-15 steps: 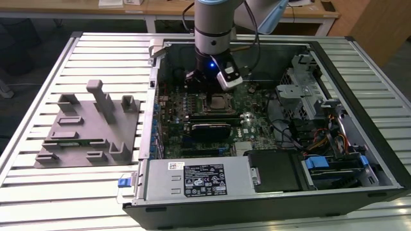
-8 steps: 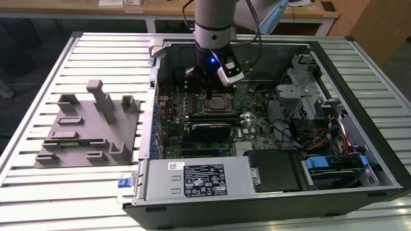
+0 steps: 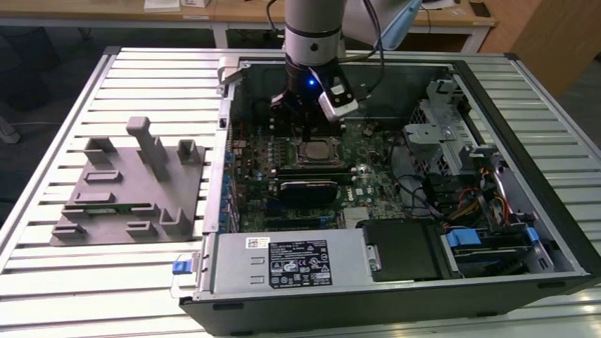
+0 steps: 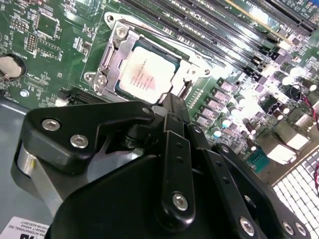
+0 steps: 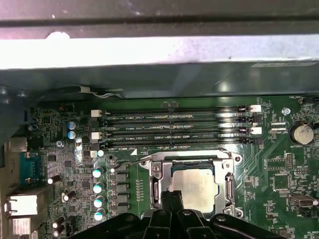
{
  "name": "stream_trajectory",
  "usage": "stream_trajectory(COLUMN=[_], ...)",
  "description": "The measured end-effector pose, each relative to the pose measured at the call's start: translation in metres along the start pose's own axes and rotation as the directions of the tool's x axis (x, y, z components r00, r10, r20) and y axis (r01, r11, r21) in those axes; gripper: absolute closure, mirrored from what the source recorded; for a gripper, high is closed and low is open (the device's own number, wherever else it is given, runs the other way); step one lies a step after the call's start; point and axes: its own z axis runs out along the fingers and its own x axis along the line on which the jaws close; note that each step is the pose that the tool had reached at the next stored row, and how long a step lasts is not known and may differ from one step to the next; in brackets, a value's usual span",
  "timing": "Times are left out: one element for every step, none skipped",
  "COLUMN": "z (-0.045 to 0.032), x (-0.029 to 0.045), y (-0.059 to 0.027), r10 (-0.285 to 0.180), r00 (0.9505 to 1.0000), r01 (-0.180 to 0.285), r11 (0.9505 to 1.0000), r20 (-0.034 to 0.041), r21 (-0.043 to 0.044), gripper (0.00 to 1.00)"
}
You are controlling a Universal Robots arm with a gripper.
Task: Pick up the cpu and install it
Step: 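Close the cpu cover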
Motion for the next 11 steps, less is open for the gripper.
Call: stream_trajectory(z=[0.0000, 0.0000, -0.0001, -0.0002, -0.0002, -0.0001, 0.0000, 0.0000, 0.0001, 0.0001, 0.0002], x=[0.0000, 0.0000, 0.0000, -0.0005, -0.0019, -0.0032, -0.0049, -0.0069, -0.0091, -0.0115, -0.0141], y=[0.0000, 0.0000, 0.0000, 0.0000, 0.0001, 0.0001, 0.0002, 0.0003, 0.0004, 0.0006, 0.0007], r10=[0.000, 0.000, 0.000, 0.000, 0.000, 0.000, 0.000, 0.000, 0.000, 0.000, 0.000], r00=[1.0000, 1.0000, 1.0000, 1.0000, 1.0000, 1.0000, 1.0000, 1.0000, 1.0000, 1.0000, 1.0000], r01=[0.000, 0.000, 0.000, 0.000, 0.000, 0.000, 0.000, 0.000, 0.000, 0.000, 0.000], r11=[1.0000, 1.0000, 1.0000, 1.0000, 1.0000, 1.0000, 1.0000, 1.0000, 1.0000, 1.0000, 1.0000], r20=[0.0000, 0.0001, 0.0000, -0.0002, -0.0003, -0.0005, -0.0008, -0.0015, -0.0024, -0.0038, -0.0052], r21=[0.0000, -0.0001, 0.0001, 0.0002, 0.0004, 0.0004, 0.0004, 0.0006, 0.0008, 0.0015, 0.0022], gripper=[0.89, 0.89, 0.89, 0.89, 0.89, 0.89, 0.89, 0.89, 0.89, 0.89, 0.89])
